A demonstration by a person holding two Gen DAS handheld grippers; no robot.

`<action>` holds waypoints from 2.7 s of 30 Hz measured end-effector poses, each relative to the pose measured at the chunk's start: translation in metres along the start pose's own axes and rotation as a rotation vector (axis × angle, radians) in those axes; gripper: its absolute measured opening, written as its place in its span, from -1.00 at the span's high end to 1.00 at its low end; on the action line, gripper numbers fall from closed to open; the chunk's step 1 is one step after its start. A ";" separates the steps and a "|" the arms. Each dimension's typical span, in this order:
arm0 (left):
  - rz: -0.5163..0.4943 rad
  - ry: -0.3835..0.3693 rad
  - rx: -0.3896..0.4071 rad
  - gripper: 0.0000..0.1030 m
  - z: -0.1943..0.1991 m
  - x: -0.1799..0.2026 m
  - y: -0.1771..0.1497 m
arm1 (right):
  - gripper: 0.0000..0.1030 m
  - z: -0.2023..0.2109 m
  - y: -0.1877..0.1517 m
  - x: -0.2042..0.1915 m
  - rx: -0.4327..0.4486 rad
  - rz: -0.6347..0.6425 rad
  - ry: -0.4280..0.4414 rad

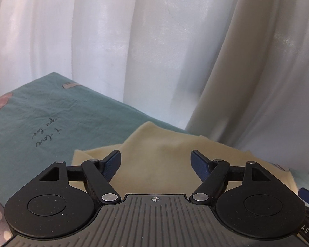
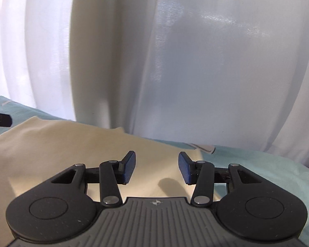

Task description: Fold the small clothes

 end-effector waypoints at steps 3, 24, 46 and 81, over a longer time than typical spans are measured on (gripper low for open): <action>-0.052 -0.001 -0.021 -0.56 0.002 0.006 -0.015 | 0.11 0.009 -0.021 -0.016 -0.020 0.053 0.040; -0.161 0.120 -0.069 -0.78 -0.021 -0.040 -0.041 | -0.38 -0.033 -0.033 0.012 -0.115 0.034 -0.120; 0.266 -0.343 -0.335 -0.10 0.001 -0.131 -0.049 | -0.79 0.078 -0.061 -0.036 -0.165 -0.470 0.451; -0.048 -0.659 -0.419 0.51 0.040 0.081 -0.077 | -0.54 0.097 -0.054 0.017 -0.123 -0.453 0.247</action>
Point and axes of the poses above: each gripper's, at about its wrist camera, not at the fingertips, and z roughly against the way its jaws point, x to its right, y to its top, the point moved 8 cm from there along -z, roughly the way its jaws point
